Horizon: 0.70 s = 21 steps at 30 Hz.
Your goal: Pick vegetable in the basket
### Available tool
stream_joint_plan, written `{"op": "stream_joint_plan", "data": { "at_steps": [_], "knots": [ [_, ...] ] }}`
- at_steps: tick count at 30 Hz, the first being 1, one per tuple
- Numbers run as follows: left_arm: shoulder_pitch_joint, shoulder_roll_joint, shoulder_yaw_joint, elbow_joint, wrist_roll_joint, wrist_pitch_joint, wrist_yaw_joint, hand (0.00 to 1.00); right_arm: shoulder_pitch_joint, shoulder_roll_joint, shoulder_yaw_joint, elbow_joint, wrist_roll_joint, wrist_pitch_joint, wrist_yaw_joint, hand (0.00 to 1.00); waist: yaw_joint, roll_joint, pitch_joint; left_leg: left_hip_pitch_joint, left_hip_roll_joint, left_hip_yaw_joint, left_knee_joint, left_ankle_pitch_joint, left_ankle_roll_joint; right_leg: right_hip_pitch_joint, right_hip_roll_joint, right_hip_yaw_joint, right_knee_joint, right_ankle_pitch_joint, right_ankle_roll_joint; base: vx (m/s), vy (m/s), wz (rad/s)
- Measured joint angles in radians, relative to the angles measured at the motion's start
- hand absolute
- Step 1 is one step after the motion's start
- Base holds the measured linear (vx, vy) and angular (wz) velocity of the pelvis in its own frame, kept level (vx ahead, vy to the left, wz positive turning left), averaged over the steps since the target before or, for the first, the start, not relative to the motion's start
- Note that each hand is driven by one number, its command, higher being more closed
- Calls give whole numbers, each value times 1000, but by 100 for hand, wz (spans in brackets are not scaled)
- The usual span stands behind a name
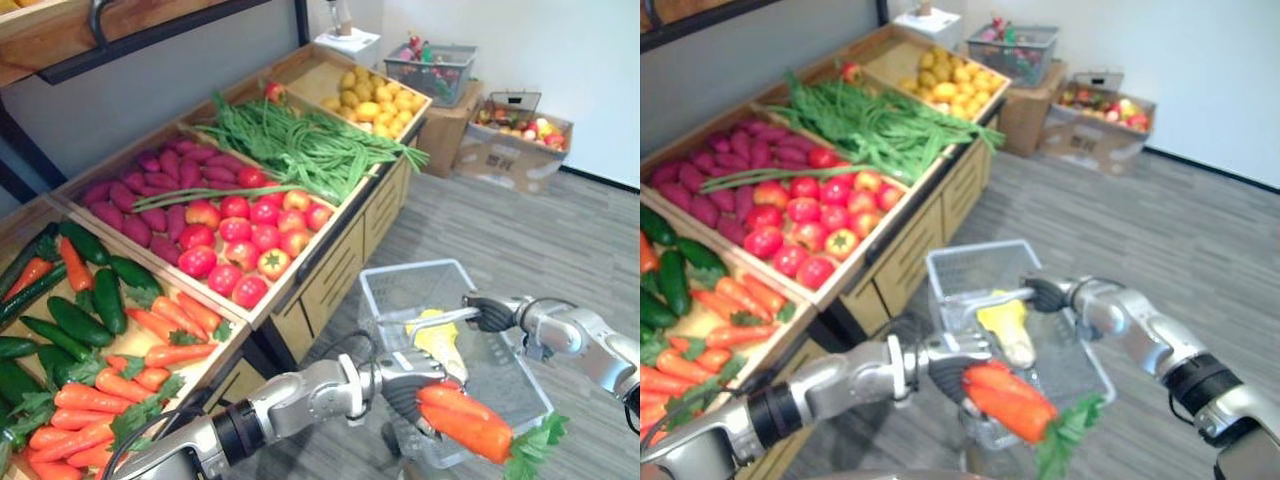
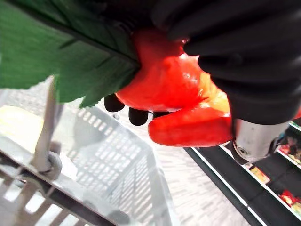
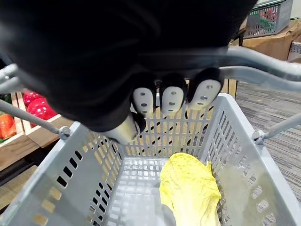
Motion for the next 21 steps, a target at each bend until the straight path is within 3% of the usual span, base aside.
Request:
{"op": "stream_joint_plan", "data": {
  "at_steps": [5,16,21],
  "knots": [
    [0,-11,-10,-48,0,0,0,100,-8,-18,20,-31,-3,-5,12,100,4,3,0,-1,5,22,23,-13,1,-7,6,18,1,8,4,-32,35,-11],
    [2,6,57,-118,3,-11,5,100,101,-161,7,-196,-6,-29,26,100,4,24,-10,-9,27,29,71,-43,-1,-7,9,34,0,12,9,-27,38,-4],
    [14,8,75,-143,11,-39,12,100,211,-178,-86,-250,-24,-61,17,100,7,26,-9,-6,27,35,72,-45,-1,-8,12,40,-1,13,10,-13,36,-3]
  ]
}}
